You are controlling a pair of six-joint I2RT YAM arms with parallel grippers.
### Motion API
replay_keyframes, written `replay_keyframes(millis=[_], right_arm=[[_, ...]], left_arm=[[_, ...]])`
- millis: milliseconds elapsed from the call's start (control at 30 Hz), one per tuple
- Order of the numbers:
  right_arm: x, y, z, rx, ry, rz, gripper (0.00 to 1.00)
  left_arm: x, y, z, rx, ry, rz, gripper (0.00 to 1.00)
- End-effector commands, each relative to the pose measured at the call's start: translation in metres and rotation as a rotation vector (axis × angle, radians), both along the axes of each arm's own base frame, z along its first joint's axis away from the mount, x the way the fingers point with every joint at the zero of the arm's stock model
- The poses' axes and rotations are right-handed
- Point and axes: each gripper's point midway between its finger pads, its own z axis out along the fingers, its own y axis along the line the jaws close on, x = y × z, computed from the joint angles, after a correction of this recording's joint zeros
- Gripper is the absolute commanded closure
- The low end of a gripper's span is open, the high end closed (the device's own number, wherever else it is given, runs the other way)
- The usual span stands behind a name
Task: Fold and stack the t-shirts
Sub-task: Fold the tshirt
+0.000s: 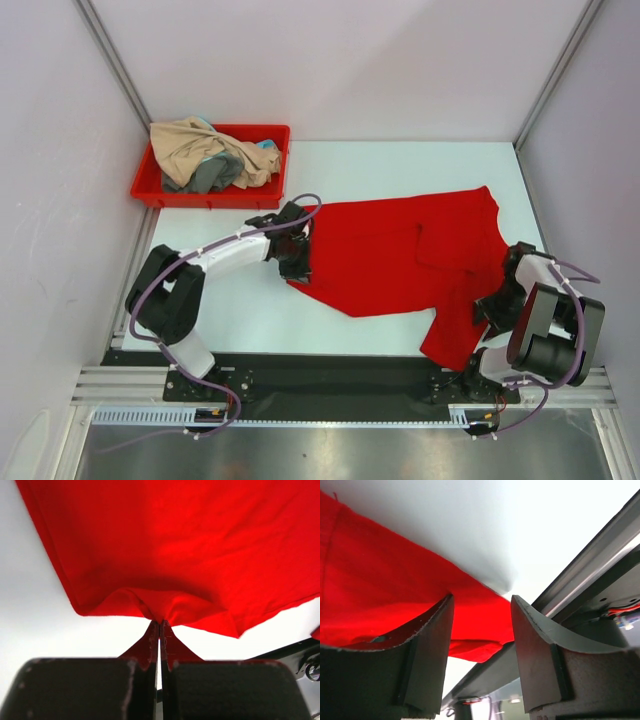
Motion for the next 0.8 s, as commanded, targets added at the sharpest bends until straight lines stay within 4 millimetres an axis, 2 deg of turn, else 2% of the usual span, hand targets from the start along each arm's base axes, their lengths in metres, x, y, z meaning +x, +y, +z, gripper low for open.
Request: replay_keyframes(millis=[0,133,233,267,367,433,567,767], right_arm=[[0.007,0.000,-0.009,-0.039,-0.043,-0.087,0.46],[0.008,-0.002,-0.021,-0.072,-0.071,-0.115,0.52],[0.009,-0.013,-0.020,-0.122,-0.099,-0.119,0.68],[0.009,-0.015,-0.018,-0.133,-0.107,-0.125,0.78],[0.011,-0.020,-0.010,-0.168,-0.133,-0.147,0.93],[0.008,-0.023,-0.005,-0.184,-0.121,-0.143,0.98],[-0.005,-0.032,0.011,-0.235,-0.067,-0.120,1.00],[-0.001,-0.045,0.034,-0.279,-0.110,-0.126,1.00]], left_arm=[[0.016,-0.003,0.006,-0.037,-0.019,-0.004,1.00],[0.018,-0.002,0.005,-0.045,-0.011,-0.001,1.00],[0.013,-0.001,0.002,-0.049,0.000,-0.002,0.99],[0.010,0.000,0.001,-0.049,0.005,-0.004,1.00],[0.006,0.004,0.000,-0.042,0.008,0.001,1.00],[0.003,0.006,-0.001,-0.037,0.013,0.006,1.00],[-0.004,0.013,-0.001,-0.023,0.013,0.011,1.00],[-0.018,0.022,-0.005,-0.010,0.025,0.013,1.00]])
